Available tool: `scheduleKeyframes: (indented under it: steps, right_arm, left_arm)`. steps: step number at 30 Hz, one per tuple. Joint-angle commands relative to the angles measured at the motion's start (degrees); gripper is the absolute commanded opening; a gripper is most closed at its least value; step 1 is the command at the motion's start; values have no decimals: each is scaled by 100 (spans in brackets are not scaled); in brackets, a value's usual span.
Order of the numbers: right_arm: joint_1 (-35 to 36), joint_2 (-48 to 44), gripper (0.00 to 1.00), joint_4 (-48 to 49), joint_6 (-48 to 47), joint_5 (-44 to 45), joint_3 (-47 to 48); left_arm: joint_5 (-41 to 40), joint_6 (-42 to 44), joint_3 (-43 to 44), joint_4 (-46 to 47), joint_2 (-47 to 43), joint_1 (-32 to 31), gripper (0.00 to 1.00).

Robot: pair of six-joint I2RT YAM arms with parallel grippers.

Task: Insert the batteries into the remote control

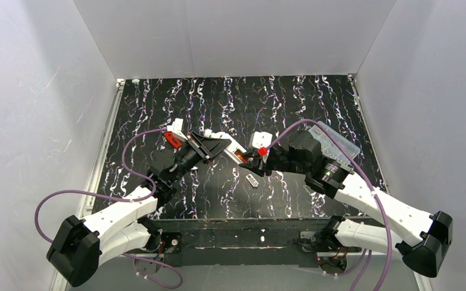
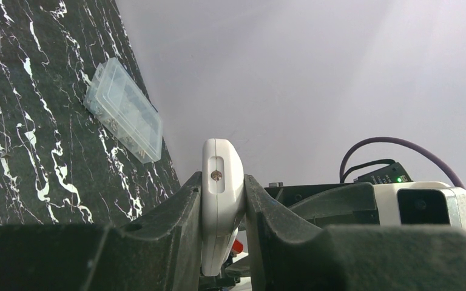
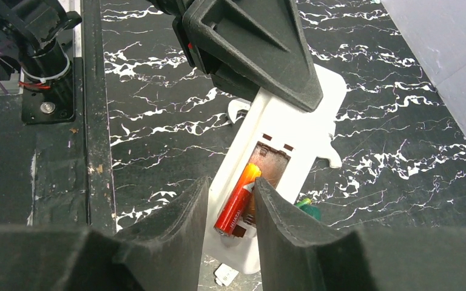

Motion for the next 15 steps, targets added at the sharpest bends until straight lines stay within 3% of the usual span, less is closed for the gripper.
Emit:
scheduleKeyframes:
  steps: [1, 7, 15]
  right_arm:
    - [31, -37, 40, 145, 40, -33, 8]
    - [25, 29, 40, 152, 35, -36, 60]
    - [27, 90, 51, 240, 3, 28, 279]
  left_arm:
    - [4, -2, 191, 569, -181, -21, 0]
    - [-25, -84, 189, 533, -168, -18, 0]
    - [-125, -299, 115, 555, -99, -21, 0]
